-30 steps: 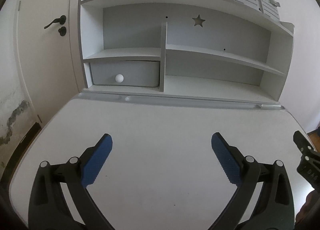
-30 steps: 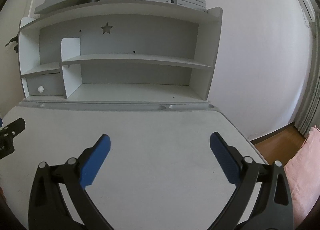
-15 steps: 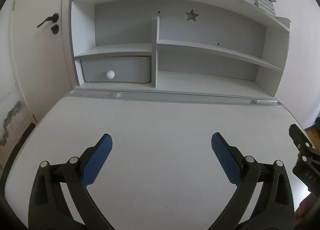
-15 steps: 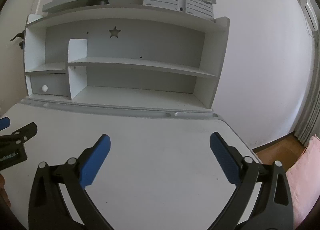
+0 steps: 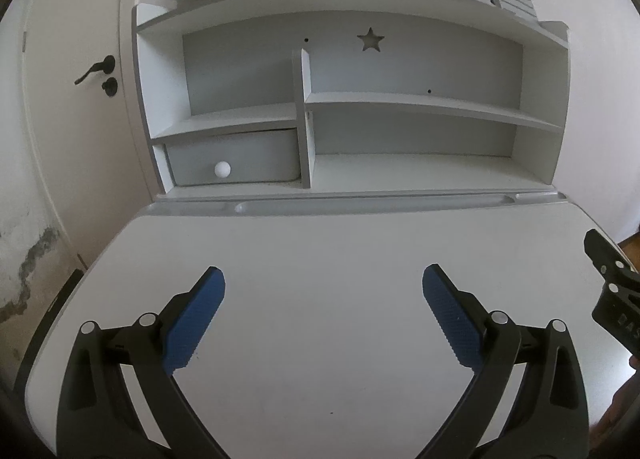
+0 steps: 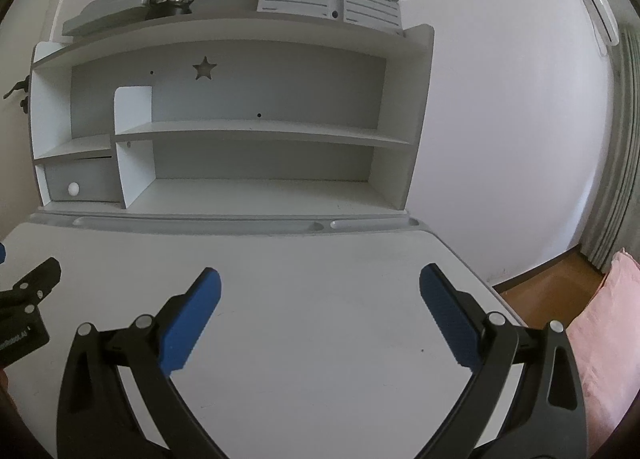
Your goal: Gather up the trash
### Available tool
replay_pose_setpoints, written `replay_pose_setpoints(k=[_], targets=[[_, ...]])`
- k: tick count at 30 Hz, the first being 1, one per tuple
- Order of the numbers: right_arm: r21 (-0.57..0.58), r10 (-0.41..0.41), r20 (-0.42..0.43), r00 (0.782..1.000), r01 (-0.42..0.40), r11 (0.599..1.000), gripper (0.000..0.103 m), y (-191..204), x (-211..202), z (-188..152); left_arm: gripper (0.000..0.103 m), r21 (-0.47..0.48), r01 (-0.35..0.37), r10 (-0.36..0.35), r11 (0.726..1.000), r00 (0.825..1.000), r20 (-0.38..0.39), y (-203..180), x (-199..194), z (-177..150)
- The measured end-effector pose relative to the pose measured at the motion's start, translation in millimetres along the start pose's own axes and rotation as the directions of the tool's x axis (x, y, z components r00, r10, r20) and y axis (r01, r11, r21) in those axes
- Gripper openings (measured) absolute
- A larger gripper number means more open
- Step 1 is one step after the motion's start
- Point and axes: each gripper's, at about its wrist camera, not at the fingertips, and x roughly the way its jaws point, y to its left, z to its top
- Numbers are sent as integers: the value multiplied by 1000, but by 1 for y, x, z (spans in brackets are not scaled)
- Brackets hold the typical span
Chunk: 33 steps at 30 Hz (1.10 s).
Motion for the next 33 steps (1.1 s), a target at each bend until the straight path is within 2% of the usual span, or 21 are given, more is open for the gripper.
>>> replay_pose_setpoints(k=[5, 13, 33], targets=[[1, 0, -8, 1000, 0, 1000, 96, 0, 1, 0, 96, -18, -13, 14, 1000, 1000, 12, 4, -2, 0], [6, 10, 9, 1000, -10, 1000, 96, -4, -2, -1, 96, 38, -31, 31, 999, 1000, 5, -7, 0, 1], [16, 13, 13, 1000, -13, 1000, 96, -7, -5, 0, 96, 64, -52, 49, 997, 997, 53, -9, -6, 1]])
